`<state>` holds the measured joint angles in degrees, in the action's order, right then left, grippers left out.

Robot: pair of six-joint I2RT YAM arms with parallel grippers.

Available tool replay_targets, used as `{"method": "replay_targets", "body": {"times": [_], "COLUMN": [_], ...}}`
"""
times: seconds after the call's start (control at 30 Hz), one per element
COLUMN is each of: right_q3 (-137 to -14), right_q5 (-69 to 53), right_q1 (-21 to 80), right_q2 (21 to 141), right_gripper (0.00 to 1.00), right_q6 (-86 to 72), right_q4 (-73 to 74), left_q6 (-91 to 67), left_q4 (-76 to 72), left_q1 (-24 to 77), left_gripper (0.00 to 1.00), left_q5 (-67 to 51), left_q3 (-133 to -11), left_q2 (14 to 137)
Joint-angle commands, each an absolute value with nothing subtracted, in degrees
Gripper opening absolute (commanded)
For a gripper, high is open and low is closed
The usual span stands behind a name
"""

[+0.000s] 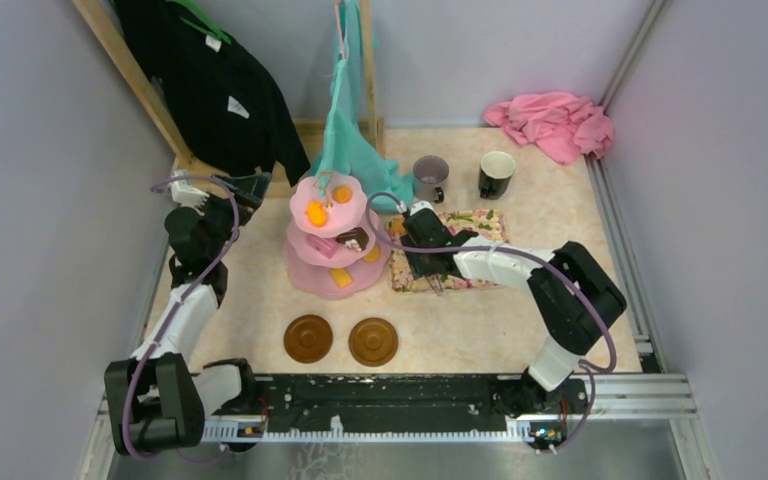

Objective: Serve the afternoon tea
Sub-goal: Pick up the desert from the tray.

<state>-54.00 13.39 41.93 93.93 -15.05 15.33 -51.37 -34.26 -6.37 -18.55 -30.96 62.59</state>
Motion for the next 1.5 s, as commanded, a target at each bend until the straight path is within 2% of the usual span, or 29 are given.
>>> {"method": "replay_targets", "body": {"times": [0.0, 1.07, 1.47], "right_q3": [-57.5, -61.1, -61.5], "right_q5": [12.9, 11.1, 10.5], "right_q1": [41.2, 39.4, 39.0], "right_q2": [96.0, 101.5, 103.4], "right_gripper": [0.48, 0.49, 0.55], "right_q6": [-13.9, -13.4, -13.4], "right_q4": [14.5, 11.7, 12.0], "left_q6": [-50.4, -50.1, -50.3], "left_q4": [-35.1, -34.9, -35.0], "left_q1": [-6.3, -6.3, -6.3], "left_gripper": [0.99, 0.99, 0.99], "left_q5": [-18.2, -17.7, -17.9], "left_q3": [-30.7, -30.7, -30.7], "left_q2": [62.8, 63.3, 63.6]}}
